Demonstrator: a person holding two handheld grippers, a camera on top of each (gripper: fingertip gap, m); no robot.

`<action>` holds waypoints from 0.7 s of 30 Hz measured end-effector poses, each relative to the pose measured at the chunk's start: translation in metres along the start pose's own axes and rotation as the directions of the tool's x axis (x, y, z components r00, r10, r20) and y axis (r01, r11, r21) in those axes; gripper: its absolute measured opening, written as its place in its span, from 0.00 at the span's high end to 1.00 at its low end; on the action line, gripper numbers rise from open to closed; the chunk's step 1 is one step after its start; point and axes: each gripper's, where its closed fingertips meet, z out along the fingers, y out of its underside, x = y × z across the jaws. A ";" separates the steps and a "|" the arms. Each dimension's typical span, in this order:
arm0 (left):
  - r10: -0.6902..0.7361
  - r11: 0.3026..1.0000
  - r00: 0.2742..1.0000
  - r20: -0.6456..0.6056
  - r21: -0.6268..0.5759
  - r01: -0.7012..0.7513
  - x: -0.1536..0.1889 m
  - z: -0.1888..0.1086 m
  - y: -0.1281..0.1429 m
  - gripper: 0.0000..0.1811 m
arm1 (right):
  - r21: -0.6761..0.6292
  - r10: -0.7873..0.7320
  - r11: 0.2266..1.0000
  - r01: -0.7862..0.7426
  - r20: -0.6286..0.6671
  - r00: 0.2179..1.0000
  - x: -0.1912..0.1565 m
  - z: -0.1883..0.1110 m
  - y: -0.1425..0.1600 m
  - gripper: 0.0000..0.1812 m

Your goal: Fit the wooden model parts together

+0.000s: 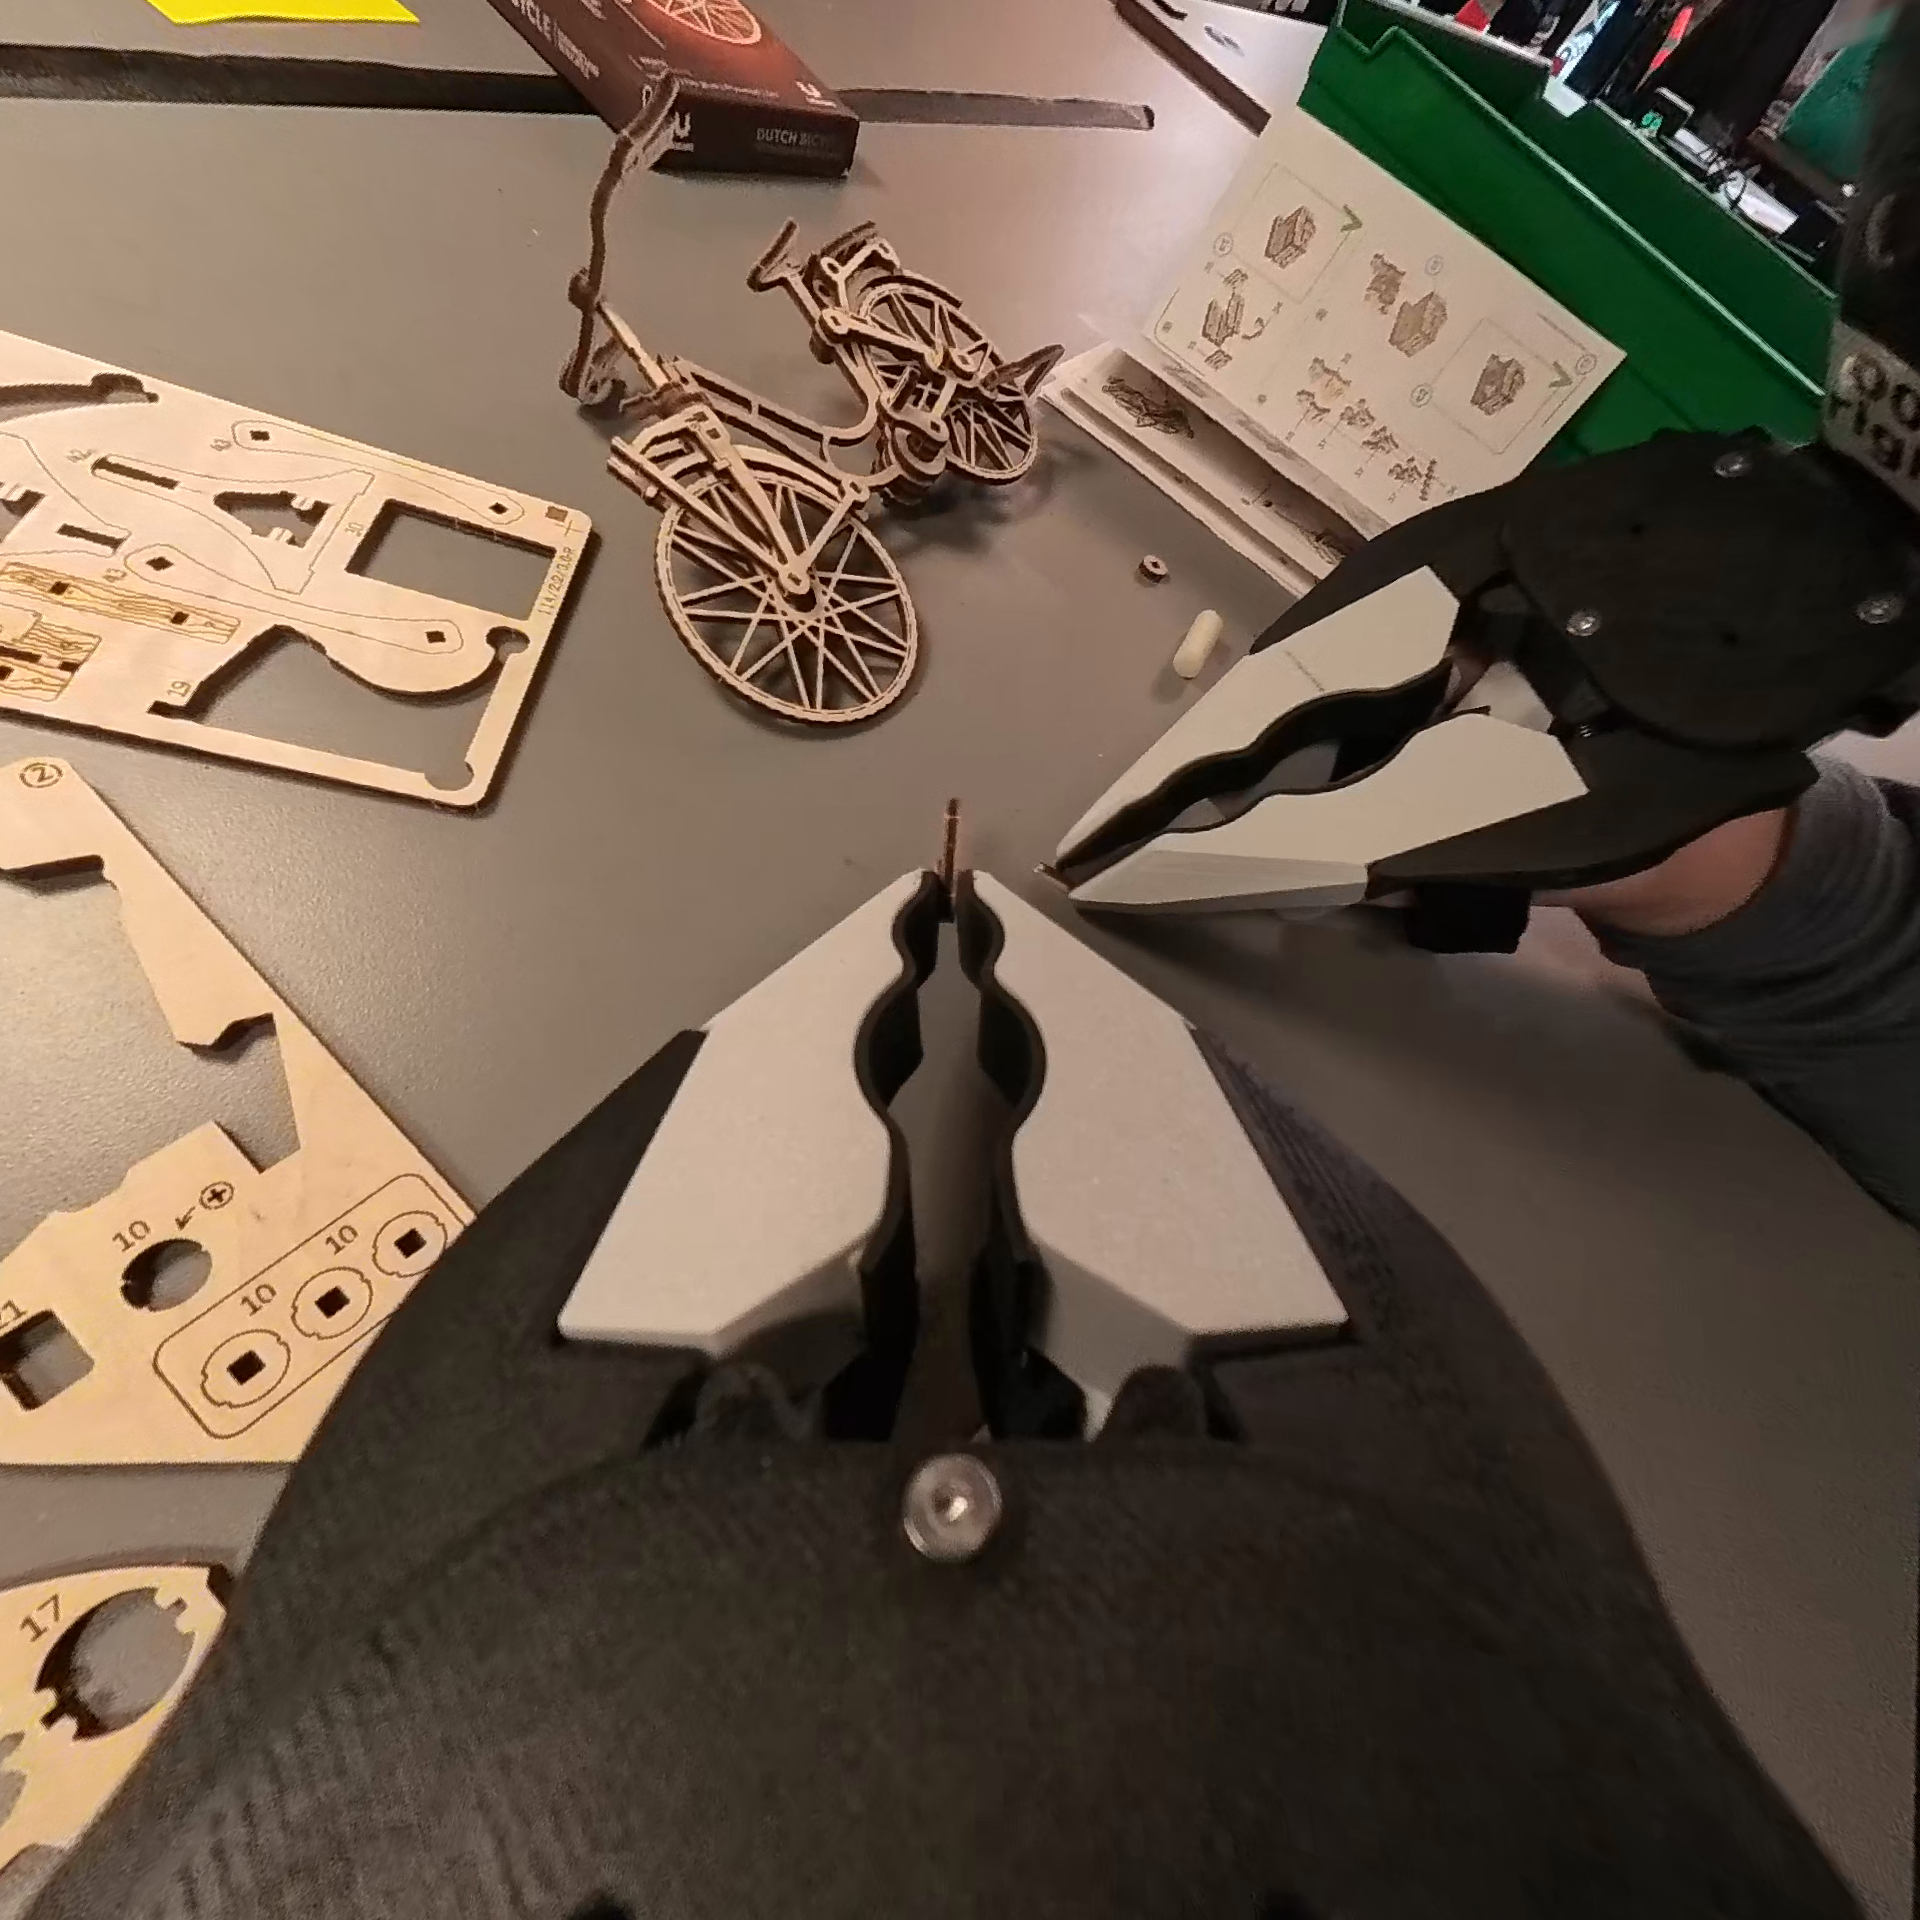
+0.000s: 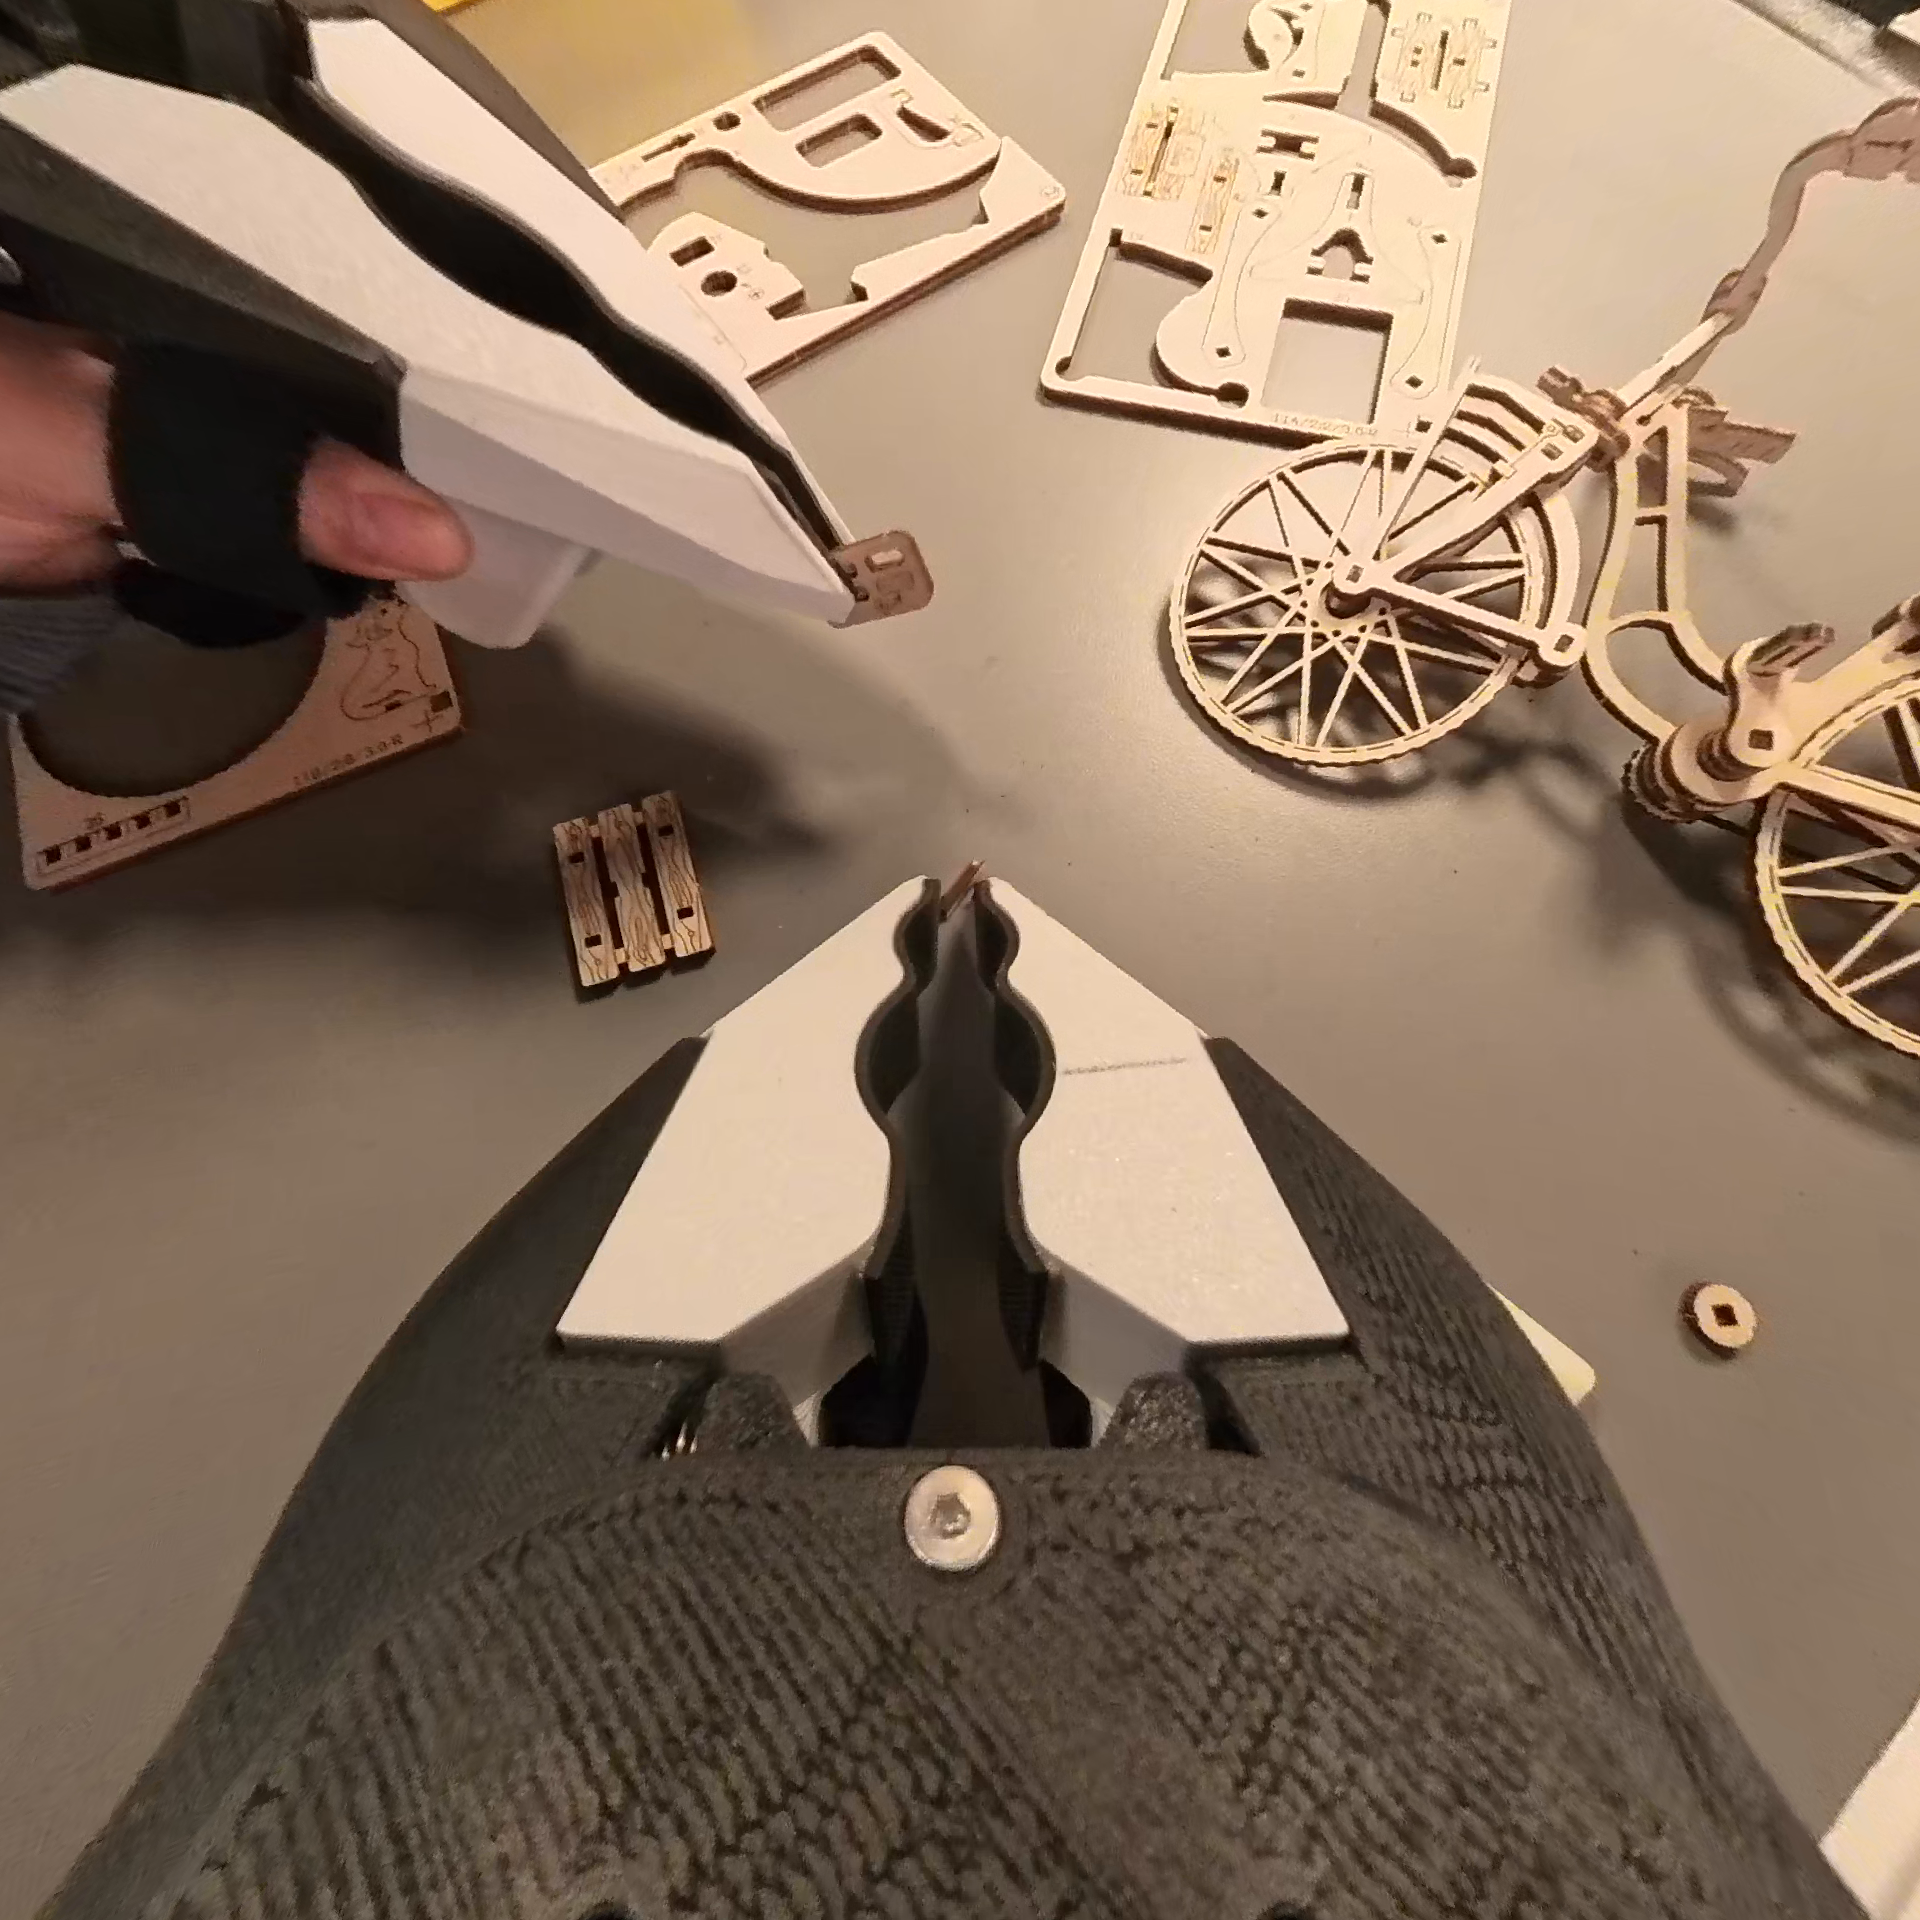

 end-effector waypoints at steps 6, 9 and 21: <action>-0.005 1.000 1.000 -0.007 -0.001 0.005 0.000 0.000 0.000 0.99 | 0.001 -0.017 1.000 0.017 -0.050 0.999 0.007 -0.001 0.000 0.94; -0.005 1.000 1.000 -0.010 -0.003 0.005 0.001 0.000 0.000 0.99 | 0.040 -0.030 0.999 0.030 -0.009 1.000 0.004 -0.003 -0.005 0.93; -0.003 1.000 1.000 -0.015 -0.008 0.003 0.002 0.001 0.001 0.99 | -0.001 -0.086 0.996 0.086 0.002 0.996 0.002 0.002 -0.001 0.99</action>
